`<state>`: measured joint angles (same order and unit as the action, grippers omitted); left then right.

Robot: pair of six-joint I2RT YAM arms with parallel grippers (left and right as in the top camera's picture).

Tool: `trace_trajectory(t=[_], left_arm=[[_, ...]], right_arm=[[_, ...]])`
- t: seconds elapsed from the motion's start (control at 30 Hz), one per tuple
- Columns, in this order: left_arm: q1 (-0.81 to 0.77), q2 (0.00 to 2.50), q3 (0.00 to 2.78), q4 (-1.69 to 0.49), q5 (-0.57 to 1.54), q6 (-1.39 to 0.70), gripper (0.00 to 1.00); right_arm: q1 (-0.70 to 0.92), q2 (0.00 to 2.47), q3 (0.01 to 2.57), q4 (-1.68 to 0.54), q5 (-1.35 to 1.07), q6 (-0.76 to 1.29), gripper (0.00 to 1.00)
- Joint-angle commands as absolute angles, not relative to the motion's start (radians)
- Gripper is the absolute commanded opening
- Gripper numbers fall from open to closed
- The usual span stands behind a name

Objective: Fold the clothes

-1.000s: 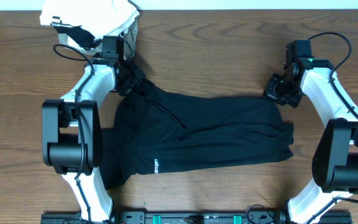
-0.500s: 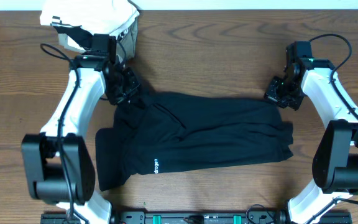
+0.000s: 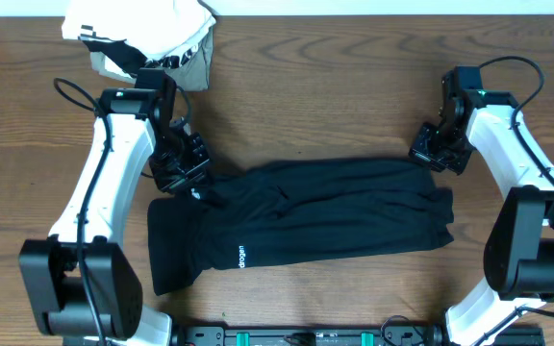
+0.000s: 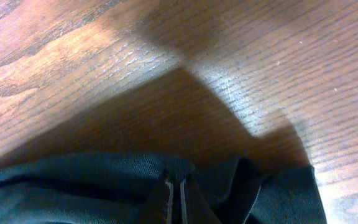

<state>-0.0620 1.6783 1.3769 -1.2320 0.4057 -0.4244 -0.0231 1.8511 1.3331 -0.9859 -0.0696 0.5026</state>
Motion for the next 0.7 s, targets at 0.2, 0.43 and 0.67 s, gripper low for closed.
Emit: trace_trajectory(t=[0.2, 0.43, 0.67], left_arm=[[-0.063, 1.631, 1.387, -1.291, 0.407, -0.321, 0.06], [-0.063, 1.631, 1.319, -1.310, 0.408, -0.314, 0.06], [-0.064, 1.631, 1.295, -1.359, 0.412, -0.282, 0.06]], right_arm=[[-0.021, 1.680, 1.342, -1.063, 0.031, 0.518, 0.01], [-0.021, 1.656, 1.340, -1.158, 0.080, 0.508, 0.01], [-0.020, 1.656, 1.337, -1.196, 0.113, 0.508, 0.09]])
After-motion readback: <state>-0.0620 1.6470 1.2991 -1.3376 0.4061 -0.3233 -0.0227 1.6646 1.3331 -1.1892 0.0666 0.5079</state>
